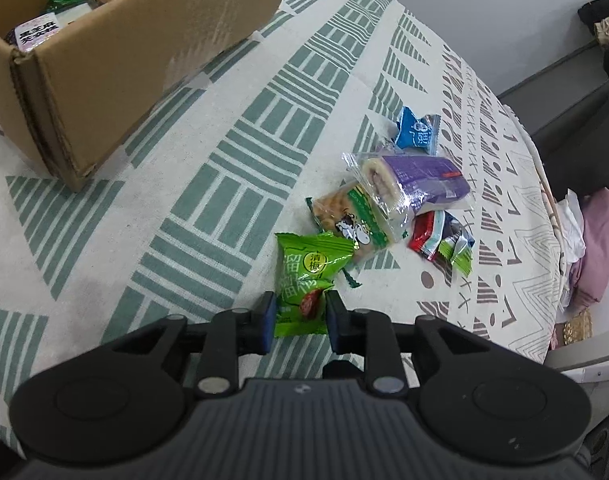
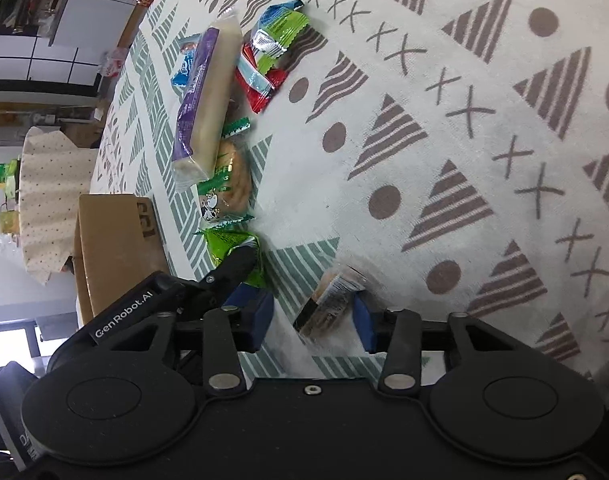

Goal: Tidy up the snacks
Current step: 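Grasp the green cookie packet with the left tool while the right tool grasps a small clear packet, then carry both held snacks over the cardboard box, then open both tools to drop the snacks into the box, then move both tools back toward the remaining snack pile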

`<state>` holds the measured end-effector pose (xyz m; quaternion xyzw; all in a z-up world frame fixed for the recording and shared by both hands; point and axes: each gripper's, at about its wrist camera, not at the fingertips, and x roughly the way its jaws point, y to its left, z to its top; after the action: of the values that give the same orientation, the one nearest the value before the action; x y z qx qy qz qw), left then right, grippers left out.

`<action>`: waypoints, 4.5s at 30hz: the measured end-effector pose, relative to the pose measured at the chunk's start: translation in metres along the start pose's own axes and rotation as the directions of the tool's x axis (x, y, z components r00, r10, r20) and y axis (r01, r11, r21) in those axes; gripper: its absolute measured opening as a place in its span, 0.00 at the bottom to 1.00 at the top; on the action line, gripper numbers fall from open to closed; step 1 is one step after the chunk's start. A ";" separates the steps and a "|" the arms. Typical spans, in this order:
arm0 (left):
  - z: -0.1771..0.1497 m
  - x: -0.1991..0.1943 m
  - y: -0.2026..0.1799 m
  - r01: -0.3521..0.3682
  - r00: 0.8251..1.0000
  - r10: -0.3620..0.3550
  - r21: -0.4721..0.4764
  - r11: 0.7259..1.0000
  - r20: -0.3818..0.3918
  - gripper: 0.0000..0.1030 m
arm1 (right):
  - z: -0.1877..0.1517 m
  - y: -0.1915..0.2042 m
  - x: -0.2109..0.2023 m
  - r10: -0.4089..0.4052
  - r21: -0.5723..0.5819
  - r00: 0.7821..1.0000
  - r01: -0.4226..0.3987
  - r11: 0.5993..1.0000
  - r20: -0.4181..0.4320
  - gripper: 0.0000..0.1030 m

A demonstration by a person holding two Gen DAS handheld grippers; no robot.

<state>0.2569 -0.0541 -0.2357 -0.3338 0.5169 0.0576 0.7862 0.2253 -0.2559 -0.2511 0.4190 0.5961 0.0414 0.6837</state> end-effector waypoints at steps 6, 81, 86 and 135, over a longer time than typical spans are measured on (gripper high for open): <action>0.002 -0.006 -0.002 -0.016 1.000 0.016 0.010 1.000 0.016 0.21 | 0.003 0.004 0.003 -0.010 -0.028 1.000 0.011 1.000 0.026 0.19; 0.141 -0.133 0.087 -0.031 0.955 0.048 -0.062 0.998 0.293 0.22 | -0.020 0.197 0.037 0.436 -0.574 0.900 -0.347 0.742 0.019 0.17; 0.149 -0.120 0.086 -0.058 0.956 0.071 -0.052 0.997 0.285 0.24 | -0.019 0.202 0.045 0.413 -0.586 0.910 -0.325 0.742 0.019 0.17; 0.047 -0.171 0.013 -0.098 0.920 0.102 -0.029 0.995 0.378 1.00 | -0.013 0.109 -0.097 0.382 -0.625 0.865 -0.107 0.773 0.324 0.98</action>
<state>0.2095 0.0272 -0.0848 -0.2933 0.3717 0.1635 0.8655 0.2345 -0.2331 -0.1068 0.2609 0.3244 0.2203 0.8821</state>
